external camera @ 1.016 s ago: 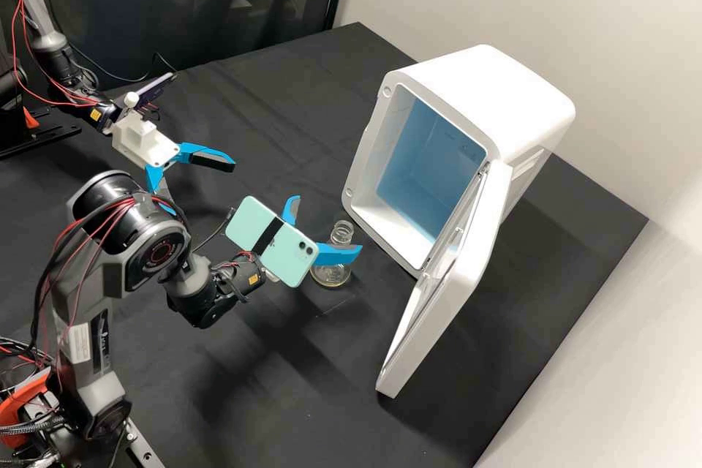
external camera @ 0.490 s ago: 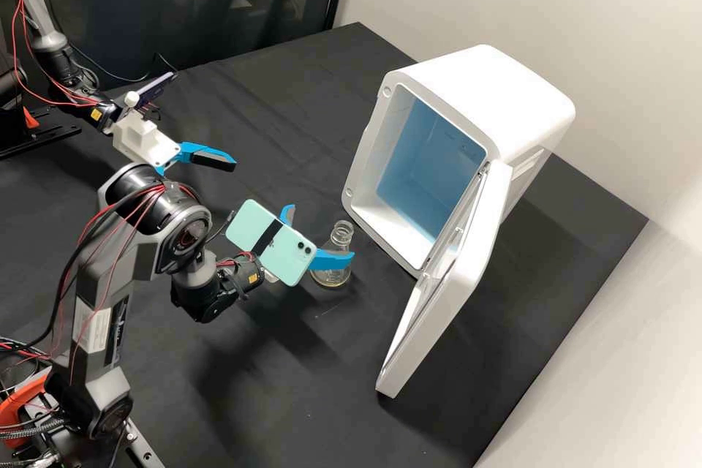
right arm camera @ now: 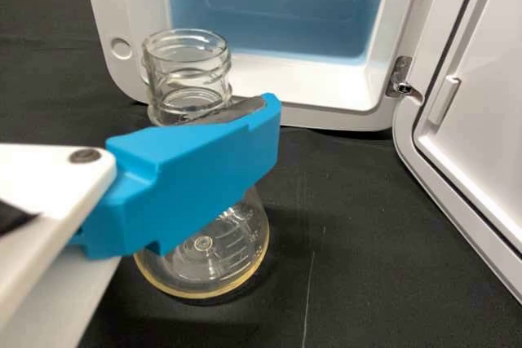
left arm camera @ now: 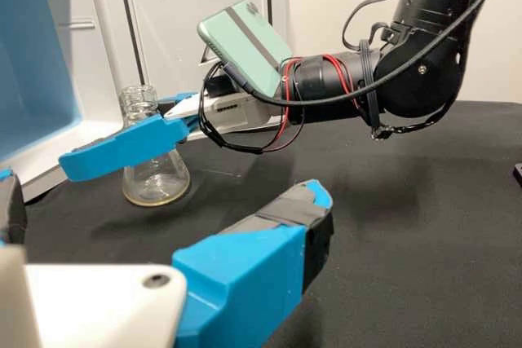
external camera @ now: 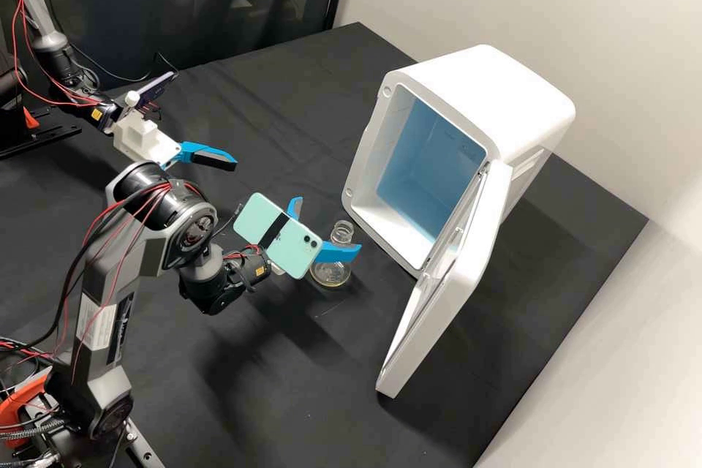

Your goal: Place the flask in the incubator

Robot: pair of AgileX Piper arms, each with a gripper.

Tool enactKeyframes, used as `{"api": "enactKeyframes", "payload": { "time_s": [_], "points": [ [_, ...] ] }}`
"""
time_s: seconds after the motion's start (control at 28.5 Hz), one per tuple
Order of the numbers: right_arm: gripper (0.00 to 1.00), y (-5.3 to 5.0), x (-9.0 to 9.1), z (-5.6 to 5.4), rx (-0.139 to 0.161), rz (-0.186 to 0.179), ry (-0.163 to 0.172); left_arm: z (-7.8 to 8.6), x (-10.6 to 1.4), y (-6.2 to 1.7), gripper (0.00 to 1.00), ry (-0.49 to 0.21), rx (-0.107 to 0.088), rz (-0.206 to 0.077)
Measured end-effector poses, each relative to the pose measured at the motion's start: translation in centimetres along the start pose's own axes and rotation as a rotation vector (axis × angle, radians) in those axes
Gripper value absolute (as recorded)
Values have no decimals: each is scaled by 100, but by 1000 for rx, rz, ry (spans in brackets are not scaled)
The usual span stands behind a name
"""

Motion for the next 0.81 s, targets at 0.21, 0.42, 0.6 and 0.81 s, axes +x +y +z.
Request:
{"api": "enactKeyframes", "payload": {
  "time_s": [0.21, 0.42, 0.6, 0.81],
  "points": [
    [100, -51, 20, 47, -12, -17, -16, 0, 0, 0, 100, 0, 0, 0],
    [100, -129, 62, 134, -25, -32, -49, 0, 0, 0, 100, 0, 0, 0],
    [100, -168, 120, 185, -29, -19, -59, 0, 0, 0, 100, 0, 0, 0],
    [100, -142, 166, 209, -24, -1, -66, 0, 0, 0, 100, 0, 0, 0]
  ]
}}
